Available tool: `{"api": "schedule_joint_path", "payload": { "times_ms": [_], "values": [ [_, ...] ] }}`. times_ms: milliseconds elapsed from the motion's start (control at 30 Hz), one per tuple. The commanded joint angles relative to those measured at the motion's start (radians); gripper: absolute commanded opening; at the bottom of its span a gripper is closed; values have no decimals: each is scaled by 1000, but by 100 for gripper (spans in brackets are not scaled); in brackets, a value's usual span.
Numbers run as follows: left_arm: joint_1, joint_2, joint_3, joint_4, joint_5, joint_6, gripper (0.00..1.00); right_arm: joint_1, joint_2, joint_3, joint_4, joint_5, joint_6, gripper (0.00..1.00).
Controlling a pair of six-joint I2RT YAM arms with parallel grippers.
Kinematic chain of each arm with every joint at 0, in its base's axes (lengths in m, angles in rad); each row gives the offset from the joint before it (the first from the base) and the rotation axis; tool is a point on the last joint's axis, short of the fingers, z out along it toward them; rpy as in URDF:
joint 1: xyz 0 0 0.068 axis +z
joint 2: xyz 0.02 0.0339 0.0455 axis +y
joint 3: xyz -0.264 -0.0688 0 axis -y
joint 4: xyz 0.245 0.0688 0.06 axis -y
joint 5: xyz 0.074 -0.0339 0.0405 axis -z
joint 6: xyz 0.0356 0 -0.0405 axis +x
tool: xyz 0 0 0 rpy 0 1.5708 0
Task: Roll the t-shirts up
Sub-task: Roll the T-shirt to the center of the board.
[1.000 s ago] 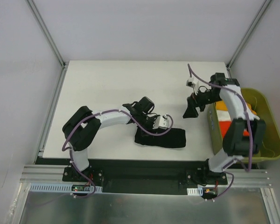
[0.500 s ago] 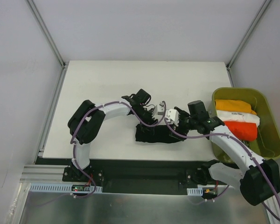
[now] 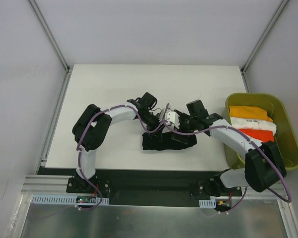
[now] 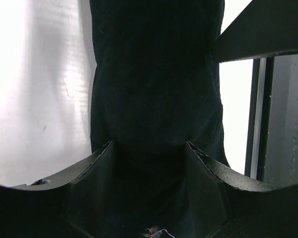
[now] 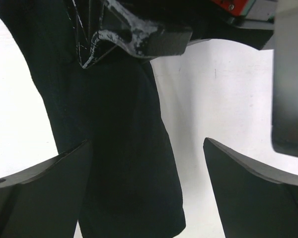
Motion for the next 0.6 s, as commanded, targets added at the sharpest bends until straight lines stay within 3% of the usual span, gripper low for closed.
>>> {"api": "schedule_joint_path", "payload": {
  "times_ms": [0, 133, 267, 567],
  "values": [
    [-26, 4, 34, -13, 55, 3, 54, 42, 69, 63, -62, -88, -73, 96],
    [-16, 2, 34, -13, 74, -9, 54, 55, 97, 83, -112, -123, -96, 96],
    [-10, -12, 30, -13, 86, -6, 56, 40, 48, 80, -93, -82, -19, 96],
    [-3, -33, 51, -13, 131, -53, 61, 7, -210, 14, -188, -76, -86, 96]
  ]
}}
